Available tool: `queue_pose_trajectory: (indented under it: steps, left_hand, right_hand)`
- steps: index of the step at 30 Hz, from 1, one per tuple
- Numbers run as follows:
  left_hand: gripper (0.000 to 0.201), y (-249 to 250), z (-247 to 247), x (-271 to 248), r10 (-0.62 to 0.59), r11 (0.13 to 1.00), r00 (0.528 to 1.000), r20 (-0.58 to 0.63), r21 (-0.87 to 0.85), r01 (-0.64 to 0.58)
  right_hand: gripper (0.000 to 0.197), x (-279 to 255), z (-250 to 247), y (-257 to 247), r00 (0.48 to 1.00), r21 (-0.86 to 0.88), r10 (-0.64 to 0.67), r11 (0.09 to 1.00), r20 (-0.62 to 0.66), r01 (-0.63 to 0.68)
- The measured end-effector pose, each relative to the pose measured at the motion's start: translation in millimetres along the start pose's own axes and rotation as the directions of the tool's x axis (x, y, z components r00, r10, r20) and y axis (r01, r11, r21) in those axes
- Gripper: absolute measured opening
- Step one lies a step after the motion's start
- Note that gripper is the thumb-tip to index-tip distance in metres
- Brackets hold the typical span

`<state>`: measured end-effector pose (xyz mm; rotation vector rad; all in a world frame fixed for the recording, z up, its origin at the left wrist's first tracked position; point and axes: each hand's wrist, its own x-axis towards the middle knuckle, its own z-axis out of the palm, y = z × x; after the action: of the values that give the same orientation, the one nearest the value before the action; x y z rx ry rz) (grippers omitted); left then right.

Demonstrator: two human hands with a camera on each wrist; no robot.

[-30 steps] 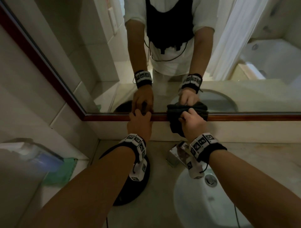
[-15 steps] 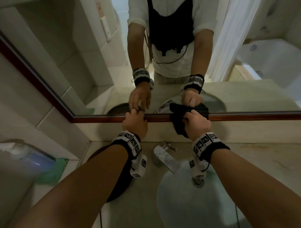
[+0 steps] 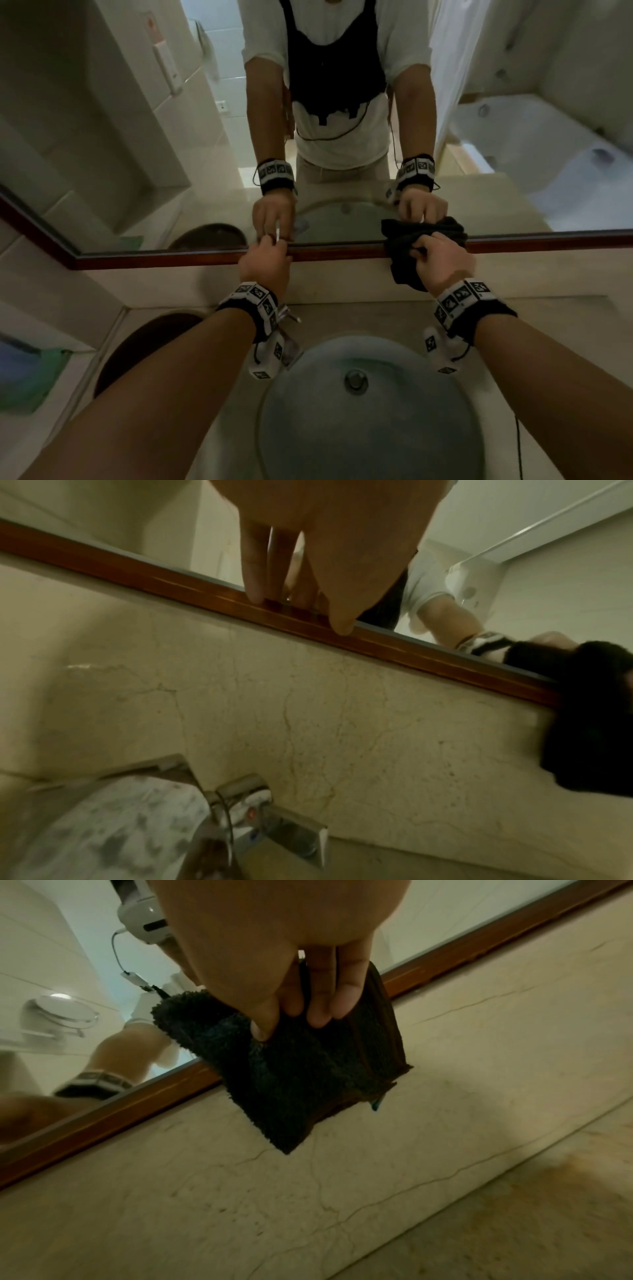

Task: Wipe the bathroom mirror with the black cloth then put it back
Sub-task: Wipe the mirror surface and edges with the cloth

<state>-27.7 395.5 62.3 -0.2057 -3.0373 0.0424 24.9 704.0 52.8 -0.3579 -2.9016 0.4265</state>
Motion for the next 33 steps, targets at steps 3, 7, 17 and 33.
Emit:
queue_pose_trajectory:
  steps: [3,7,17,33]
  left_hand:
    - [0.039,2.5,2.9,1.8,-0.010,1.000,1.000,-0.003,0.022,0.010]
    - [0.044,-0.4,8.6,-0.8,0.016,1.000,0.997,-0.077,0.027,-0.014]
    - [0.029,-4.3,18.0,-1.3,0.058,0.998,0.979,-0.196,-0.010,-0.061]
    - [0.026,-7.8,18.0,2.0,0.120,0.993,0.977,-0.176,0.042,-0.115]
  right_hand:
    - [0.022,0.5,-1.4,20.1,0.998,0.010,0.051,0.999,-0.039,-0.050]
    - [0.019,-0.9,4.2,20.9,0.988,0.103,0.051,0.994,-0.146,-0.036]
    - [0.019,-4.2,40.0,-30.0,0.874,0.323,0.050,0.938,-0.483,0.124]
    - [0.008,-10.5,76.4,-111.7,0.868,0.100,-0.190,0.959,-0.459,0.263]
